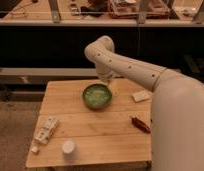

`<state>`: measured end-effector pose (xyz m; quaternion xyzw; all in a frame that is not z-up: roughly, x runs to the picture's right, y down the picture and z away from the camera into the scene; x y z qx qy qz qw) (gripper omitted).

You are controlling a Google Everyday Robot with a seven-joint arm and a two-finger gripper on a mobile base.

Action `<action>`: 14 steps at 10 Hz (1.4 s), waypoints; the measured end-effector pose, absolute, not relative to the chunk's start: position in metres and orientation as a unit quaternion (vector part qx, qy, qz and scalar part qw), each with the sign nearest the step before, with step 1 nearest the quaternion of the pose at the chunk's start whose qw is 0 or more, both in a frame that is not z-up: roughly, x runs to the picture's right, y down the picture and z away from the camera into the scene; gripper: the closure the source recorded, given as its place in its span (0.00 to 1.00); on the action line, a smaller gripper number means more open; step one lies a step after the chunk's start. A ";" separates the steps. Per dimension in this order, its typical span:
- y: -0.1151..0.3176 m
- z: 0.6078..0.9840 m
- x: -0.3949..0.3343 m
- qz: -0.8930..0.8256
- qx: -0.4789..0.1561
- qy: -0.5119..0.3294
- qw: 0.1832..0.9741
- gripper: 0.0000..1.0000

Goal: Move the arm in a circular motion

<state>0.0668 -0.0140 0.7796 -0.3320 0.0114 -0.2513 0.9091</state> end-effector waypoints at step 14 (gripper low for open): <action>0.085 0.699 -0.176 -0.317 -0.273 -0.228 0.879 0.20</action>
